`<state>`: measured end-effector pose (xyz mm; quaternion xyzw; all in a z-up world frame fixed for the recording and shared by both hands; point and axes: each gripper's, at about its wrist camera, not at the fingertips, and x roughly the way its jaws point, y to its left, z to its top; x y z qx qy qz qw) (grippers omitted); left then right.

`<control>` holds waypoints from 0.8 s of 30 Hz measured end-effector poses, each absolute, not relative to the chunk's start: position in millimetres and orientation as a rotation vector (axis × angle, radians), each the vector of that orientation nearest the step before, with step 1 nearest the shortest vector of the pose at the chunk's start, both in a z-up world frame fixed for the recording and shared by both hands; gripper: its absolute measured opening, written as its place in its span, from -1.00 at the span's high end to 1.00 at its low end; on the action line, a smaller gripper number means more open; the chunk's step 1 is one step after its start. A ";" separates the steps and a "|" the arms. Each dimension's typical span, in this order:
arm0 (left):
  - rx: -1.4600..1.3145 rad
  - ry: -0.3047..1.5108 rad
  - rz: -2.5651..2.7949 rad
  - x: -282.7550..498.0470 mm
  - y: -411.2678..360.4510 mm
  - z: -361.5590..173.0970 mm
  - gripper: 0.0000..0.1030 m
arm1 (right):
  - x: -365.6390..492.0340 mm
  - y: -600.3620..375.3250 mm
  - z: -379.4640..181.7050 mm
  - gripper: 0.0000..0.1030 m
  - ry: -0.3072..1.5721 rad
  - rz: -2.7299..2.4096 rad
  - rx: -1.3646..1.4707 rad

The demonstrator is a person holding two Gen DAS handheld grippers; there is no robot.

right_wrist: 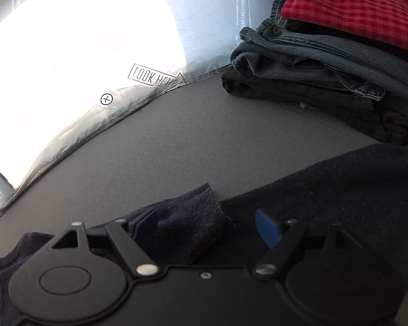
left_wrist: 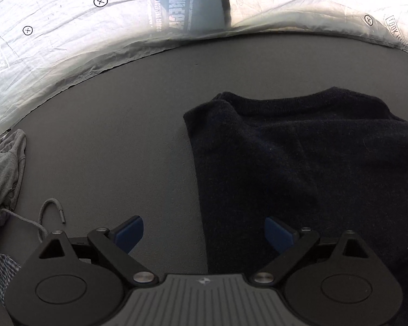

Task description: Fold clothes

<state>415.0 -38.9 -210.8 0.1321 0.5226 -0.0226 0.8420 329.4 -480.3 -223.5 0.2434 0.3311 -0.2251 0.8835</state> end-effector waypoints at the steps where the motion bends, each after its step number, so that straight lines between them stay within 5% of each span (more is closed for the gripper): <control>1: 0.281 1.129 -0.047 405.1 -36.3 -211.2 -0.86 | 331.4 -481.0 -224.7 -0.54 0.697 -0.455 0.518; 2: 0.283 1.154 -0.044 395.3 -33.7 -211.5 -0.86 | 333.4 -481.7 -225.9 -0.48 0.706 -0.440 0.529; 4: 0.278 1.207 -0.027 376.5 -27.4 -210.0 -0.86 | 337.7 -481.2 -228.0 0.22 0.732 -0.417 0.540; 6: 0.267 1.233 -0.002 359.6 -21.5 -207.2 -0.88 | 340.0 -475.5 -226.7 0.58 0.748 -0.419 0.511; 24: 0.053 1.238 -0.029 309.7 9.6 -233.9 -1.00 | 260.0 -387.3 -170.1 0.77 0.548 -0.035 0.964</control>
